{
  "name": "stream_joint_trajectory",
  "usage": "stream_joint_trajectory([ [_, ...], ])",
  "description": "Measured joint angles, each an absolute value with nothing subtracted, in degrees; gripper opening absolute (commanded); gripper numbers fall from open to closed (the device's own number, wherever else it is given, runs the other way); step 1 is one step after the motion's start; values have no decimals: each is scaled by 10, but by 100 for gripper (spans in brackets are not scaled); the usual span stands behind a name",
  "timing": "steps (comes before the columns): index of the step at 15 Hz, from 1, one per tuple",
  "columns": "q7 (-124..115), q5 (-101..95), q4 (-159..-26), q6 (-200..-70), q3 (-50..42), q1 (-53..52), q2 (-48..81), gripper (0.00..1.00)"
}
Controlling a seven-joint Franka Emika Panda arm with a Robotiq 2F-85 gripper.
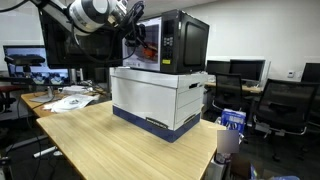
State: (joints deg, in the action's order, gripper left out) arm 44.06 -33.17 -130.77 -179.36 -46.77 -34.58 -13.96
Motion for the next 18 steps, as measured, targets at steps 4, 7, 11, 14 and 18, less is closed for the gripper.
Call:
stream_joint_trajectory([
  [4, 449, -373, -1314, -1749, -456, -335, -186, 5],
  [7, 449, -420, -1334, -1721, -424, -316, -239, 5],
  [11, 449, -460, -1379, -1682, -379, -300, -312, 32],
  [14, 470, -442, -1414, -1670, -330, -264, -347, 51],
  [18, 488, -416, -1443, -1671, -249, -172, -355, 78],
])
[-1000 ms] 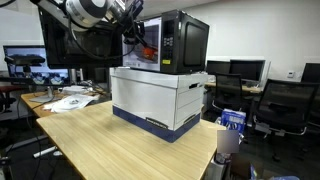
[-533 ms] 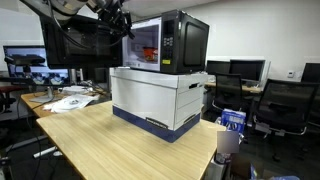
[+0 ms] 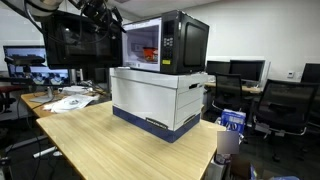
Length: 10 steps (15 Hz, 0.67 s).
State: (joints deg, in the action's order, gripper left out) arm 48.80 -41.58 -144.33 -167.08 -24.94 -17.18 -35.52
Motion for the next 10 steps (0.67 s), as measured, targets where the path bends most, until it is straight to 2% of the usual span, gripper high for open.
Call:
stream_joint_trajectory([
  [3, 490, -409, -1452, -1672, -216, -128, -355, 98],
  [10, 490, -409, -1453, -1713, -168, -39, -338, 100],
])
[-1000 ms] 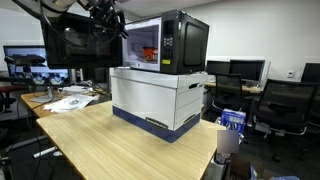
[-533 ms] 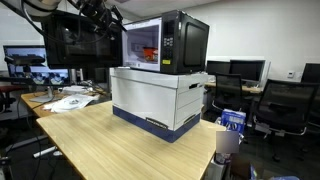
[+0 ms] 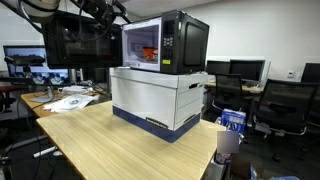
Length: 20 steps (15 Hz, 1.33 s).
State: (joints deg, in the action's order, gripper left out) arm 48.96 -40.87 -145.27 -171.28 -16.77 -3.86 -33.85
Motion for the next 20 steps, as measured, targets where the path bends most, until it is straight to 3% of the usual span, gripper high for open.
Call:
stream_joint_trajectory([
  [20, 471, -375, -1364, -1855, -176, -3, -138, 100],
])
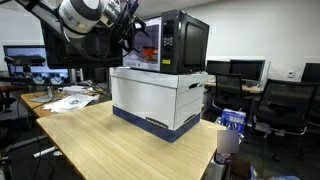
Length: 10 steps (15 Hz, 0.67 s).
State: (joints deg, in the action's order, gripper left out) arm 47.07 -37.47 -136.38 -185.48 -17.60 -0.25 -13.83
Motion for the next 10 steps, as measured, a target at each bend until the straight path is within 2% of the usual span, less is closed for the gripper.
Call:
stream_joint_trajectory([
  [9, 462, -364, -1324, -1874, -177, -10, -80, 100],
  [10, 462, -363, -1321, -1875, -177, -11, -75, 75],
])
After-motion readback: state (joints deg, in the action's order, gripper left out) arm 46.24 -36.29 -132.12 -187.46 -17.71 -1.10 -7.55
